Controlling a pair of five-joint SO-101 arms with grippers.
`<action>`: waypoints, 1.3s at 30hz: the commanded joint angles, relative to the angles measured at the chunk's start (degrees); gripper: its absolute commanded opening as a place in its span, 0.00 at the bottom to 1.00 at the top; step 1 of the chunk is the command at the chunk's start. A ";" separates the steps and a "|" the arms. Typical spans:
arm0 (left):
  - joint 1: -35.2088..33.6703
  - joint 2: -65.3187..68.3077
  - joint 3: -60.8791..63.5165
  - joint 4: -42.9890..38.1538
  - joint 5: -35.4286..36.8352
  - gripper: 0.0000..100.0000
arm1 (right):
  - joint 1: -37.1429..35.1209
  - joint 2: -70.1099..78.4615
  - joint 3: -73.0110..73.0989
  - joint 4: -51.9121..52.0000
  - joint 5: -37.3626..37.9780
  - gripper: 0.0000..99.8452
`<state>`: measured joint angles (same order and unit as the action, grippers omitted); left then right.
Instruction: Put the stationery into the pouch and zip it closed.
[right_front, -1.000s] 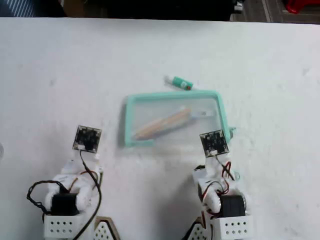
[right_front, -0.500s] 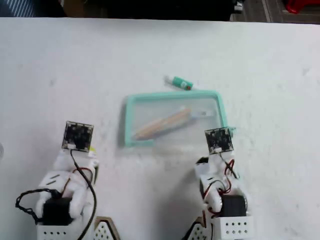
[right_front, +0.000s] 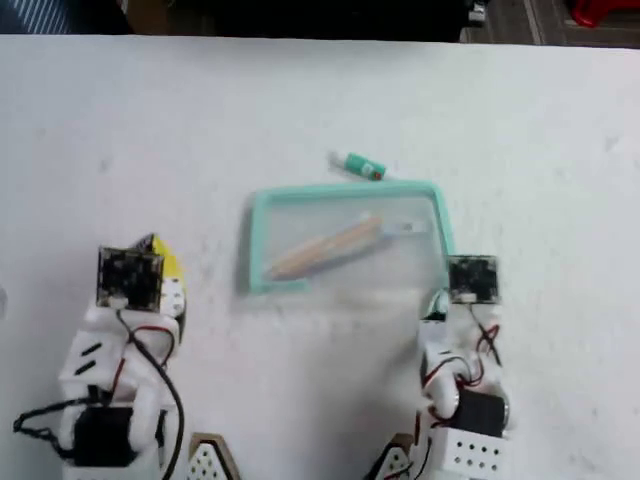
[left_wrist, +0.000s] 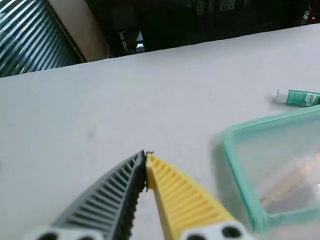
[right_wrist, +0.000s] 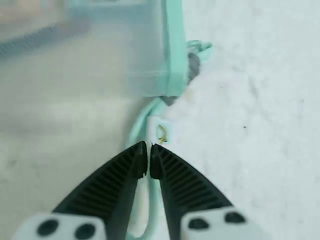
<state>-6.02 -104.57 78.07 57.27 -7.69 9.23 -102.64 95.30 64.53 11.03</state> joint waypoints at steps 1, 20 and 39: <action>1.19 -0.31 -8.26 4.66 0.70 0.02 | 8.40 -0.48 -2.46 -2.86 0.70 0.02; 0.84 -0.31 4.04 -2.55 0.26 0.02 | 7.08 -0.48 -1.41 -2.95 18.81 0.02; 1.19 -0.31 9.93 -5.01 -3.43 0.02 | 9.01 -0.48 -14.15 -7.34 22.24 0.02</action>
<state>-5.49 -104.40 87.91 55.16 -10.33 18.20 -102.73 87.21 55.91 33.10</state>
